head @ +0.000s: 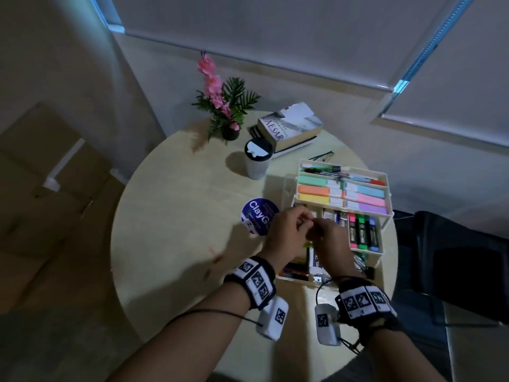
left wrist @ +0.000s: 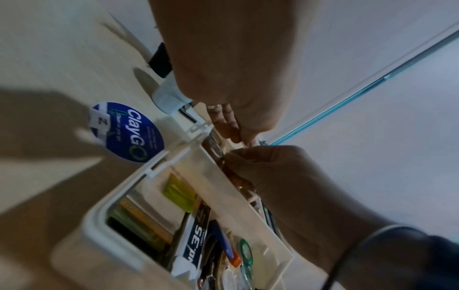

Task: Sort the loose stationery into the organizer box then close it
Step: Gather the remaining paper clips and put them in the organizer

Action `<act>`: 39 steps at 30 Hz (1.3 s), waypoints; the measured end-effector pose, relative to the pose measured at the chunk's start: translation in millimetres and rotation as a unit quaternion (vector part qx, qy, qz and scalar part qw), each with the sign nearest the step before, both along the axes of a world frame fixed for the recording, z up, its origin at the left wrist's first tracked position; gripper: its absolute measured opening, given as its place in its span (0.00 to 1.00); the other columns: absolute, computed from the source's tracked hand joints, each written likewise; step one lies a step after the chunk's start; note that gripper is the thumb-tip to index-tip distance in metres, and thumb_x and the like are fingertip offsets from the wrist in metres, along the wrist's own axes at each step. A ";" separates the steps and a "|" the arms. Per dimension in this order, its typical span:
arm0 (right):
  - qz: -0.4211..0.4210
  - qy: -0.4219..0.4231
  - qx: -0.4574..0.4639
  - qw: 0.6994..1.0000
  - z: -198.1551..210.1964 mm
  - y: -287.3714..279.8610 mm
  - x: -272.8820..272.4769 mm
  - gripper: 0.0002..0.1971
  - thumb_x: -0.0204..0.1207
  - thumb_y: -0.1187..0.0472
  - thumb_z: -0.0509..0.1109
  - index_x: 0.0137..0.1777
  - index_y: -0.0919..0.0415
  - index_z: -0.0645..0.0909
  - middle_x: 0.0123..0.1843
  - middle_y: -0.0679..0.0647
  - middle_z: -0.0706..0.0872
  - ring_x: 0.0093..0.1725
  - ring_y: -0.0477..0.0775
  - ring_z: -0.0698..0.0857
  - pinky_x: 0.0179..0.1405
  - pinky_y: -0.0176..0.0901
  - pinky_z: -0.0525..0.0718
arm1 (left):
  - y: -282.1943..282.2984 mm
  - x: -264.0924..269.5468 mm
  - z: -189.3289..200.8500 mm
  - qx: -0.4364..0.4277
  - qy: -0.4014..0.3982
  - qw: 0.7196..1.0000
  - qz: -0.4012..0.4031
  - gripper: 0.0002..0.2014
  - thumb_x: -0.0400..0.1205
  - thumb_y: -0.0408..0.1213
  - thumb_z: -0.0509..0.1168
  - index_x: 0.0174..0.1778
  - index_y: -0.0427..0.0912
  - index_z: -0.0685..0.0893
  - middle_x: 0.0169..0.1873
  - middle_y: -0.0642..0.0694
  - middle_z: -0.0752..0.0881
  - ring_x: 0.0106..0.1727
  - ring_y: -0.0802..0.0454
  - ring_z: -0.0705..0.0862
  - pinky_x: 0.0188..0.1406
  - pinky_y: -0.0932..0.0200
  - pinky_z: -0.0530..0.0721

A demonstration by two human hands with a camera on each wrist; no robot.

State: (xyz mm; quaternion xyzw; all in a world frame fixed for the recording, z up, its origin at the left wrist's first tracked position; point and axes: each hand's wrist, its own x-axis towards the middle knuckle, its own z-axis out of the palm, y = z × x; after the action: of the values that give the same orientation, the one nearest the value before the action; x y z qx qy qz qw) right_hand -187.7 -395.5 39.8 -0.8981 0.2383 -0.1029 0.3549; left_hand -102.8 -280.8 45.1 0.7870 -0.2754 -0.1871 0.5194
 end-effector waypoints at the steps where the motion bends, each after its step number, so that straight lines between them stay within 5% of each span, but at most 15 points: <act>1: 0.022 -0.005 -0.008 1.000 1.5 -2.3 -1.7 0.11 0.76 0.75 0.74 0.52 0.62 0.92 0.41 0.54 0.92 0.36 0.43 0.85 0.35 0.33 0.78 | -7.6 0.8 -0.8 0.016 -0.005 1.000 -0.004 0.06 0.83 0.29 0.73 0.53 0.45 0.89 0.46 0.51 0.91 0.48 0.56 0.89 0.51 0.56 0.91; 4: 0.016 -0.037 0.005 0.999 7.7 -6.4 -12.5 0.17 0.79 0.76 0.71 0.64 0.61 0.89 0.47 0.46 0.90 0.42 0.31 0.85 0.42 0.22 0.80 | -17.5 1.9 -5.4 0.074 -0.056 0.995 -0.036 0.08 0.83 0.29 0.72 0.55 0.45 0.89 0.48 0.49 0.92 0.48 0.54 0.90 0.48 0.50 0.92; 7: -0.040 -0.057 0.001 0.998 8.4 -3.8 -28.4 0.19 0.81 0.76 0.72 0.69 0.61 0.87 0.53 0.43 0.88 0.48 0.40 0.86 0.49 0.19 0.78 | -8.5 4.4 -7.1 0.093 -0.100 0.989 -0.058 0.09 0.84 0.31 0.73 0.57 0.47 0.91 0.49 0.47 0.91 0.49 0.52 0.88 0.49 0.52 0.90; 9: -0.066 -0.060 -0.008 0.996 11.5 3.1 -38.7 0.21 0.79 0.77 0.73 0.70 0.63 0.86 0.56 0.46 0.88 0.53 0.46 0.87 0.54 0.30 0.81 | 13.4 11.3 -5.7 0.077 -0.134 0.986 -0.058 0.10 0.85 0.32 0.70 0.61 0.46 0.90 0.52 0.48 0.91 0.53 0.53 0.84 0.52 0.58 0.86; 12: -0.040 -0.084 -0.027 0.995 13.6 24.9 -45.1 0.18 0.77 0.78 0.74 0.64 0.61 0.88 0.54 0.51 0.90 0.50 0.49 0.87 0.51 0.29 0.79 | 78.8 32.3 -19.7 0.060 -0.179 0.982 -0.021 0.12 0.84 0.26 0.65 0.56 0.45 0.90 0.51 0.49 0.90 0.54 0.51 0.84 0.52 0.56 0.84; 14: 0.030 -0.069 -0.002 0.997 8.3 56.2 -39.4 0.17 0.76 0.77 0.74 0.59 0.58 0.88 0.51 0.49 0.88 0.46 0.45 0.84 0.47 0.27 0.80 | 139.1 48.7 -41.7 0.129 -0.166 0.978 -0.004 0.15 0.81 0.25 0.64 0.57 0.46 0.88 0.55 0.50 0.87 0.57 0.46 0.84 0.57 0.49 0.84; 16: 0.114 -0.020 0.025 0.993 -8.2 99.6 -28.9 0.15 0.78 0.74 0.74 0.59 0.55 0.89 0.50 0.48 0.88 0.45 0.45 0.85 0.45 0.37 0.86 | 198.7 59.4 -63.2 0.251 -0.117 0.961 -0.026 0.19 0.82 0.40 0.68 0.70 0.47 0.84 0.70 0.47 0.82 0.69 0.41 0.80 0.70 0.46 0.79; 19: 0.184 0.091 0.044 0.978 -54.0 161.1 -9.3 0.22 0.80 0.67 0.73 0.74 0.57 0.82 0.63 0.53 0.84 0.56 0.53 0.87 0.59 0.48 0.88 | 253.2 61.0 -83.8 0.380 -0.094 0.909 -0.146 0.46 0.75 0.63 0.76 0.86 0.49 0.68 0.88 0.45 0.63 0.86 0.39 0.63 0.84 0.42 0.65; 22: 0.194 0.123 0.052 0.972 -78.7 201.2 13.6 0.26 0.74 0.70 0.75 0.73 0.62 0.78 0.64 0.60 0.79 0.60 0.67 0.84 0.60 0.53 0.87 | 258.4 60.4 -89.3 0.362 -0.108 0.904 -0.199 0.50 0.71 0.52 0.83 0.88 0.48 0.66 0.84 0.46 0.67 0.82 0.43 0.64 0.82 0.46 0.68; 24: 0.175 0.122 0.052 0.976 -86.1 216.4 28.1 0.22 0.73 0.72 0.76 0.67 0.63 0.81 0.62 0.62 0.79 0.56 0.68 0.84 0.52 0.53 0.89 | 255.9 63.0 -90.9 0.319 -0.094 0.923 -0.193 0.42 0.71 0.42 0.84 0.82 0.46 0.77 0.68 0.45 0.78 0.69 0.45 0.74 0.71 0.48 0.77; 27: 0.126 0.157 0.053 0.978 -95.1 228.2 40.6 0.21 0.78 0.60 0.75 0.70 0.59 0.76 0.67 0.59 0.74 0.60 0.61 0.81 0.55 0.51 0.86 | 257.1 66.1 -92.4 0.272 -0.050 0.947 -0.165 0.28 0.73 0.28 0.79 0.71 0.42 0.86 0.53 0.45 0.80 0.55 0.46 0.79 0.56 0.44 0.82; 33: 0.108 0.160 0.025 0.981 -102.2 235.4 51.6 0.16 0.82 0.60 0.70 0.68 0.60 0.79 0.63 0.59 0.76 0.58 0.60 0.81 0.57 0.55 0.85 | 264.6 79.2 -88.0 0.279 0.017 0.952 -0.126 0.27 0.74 0.26 0.80 0.69 0.39 0.82 0.61 0.42 0.84 0.57 0.47 0.84 0.52 0.53 0.84; 35: 0.125 0.155 0.010 0.980 -103.3 233.2 49.4 0.14 0.82 0.63 0.71 0.67 0.60 0.82 0.60 0.56 0.78 0.56 0.58 0.82 0.55 0.50 0.85 | 266.0 86.1 -85.4 0.303 0.005 0.944 -0.135 0.34 0.73 0.27 0.82 0.74 0.40 0.78 0.65 0.42 0.82 0.63 0.45 0.82 0.56 0.56 0.80; 39: 0.169 0.137 -0.020 0.976 -103.6 223.7 52.2 0.10 0.80 0.67 0.76 0.59 0.59 0.93 0.49 0.57 0.85 0.44 0.58 0.87 0.50 0.37 0.82 | 257.2 97.3 -82.5 0.351 -0.064 0.920 -0.163 0.40 0.77 0.25 0.78 0.85 0.43 0.69 0.73 0.41 0.77 0.72 0.40 0.77 0.69 0.46 0.80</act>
State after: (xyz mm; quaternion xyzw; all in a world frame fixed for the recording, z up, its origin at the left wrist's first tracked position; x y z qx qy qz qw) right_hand -135.5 -171.8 -63.8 -0.9378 0.1272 0.0776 0.3135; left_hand -5.5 -23.6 -37.3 0.8732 -0.3490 -0.3034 0.1537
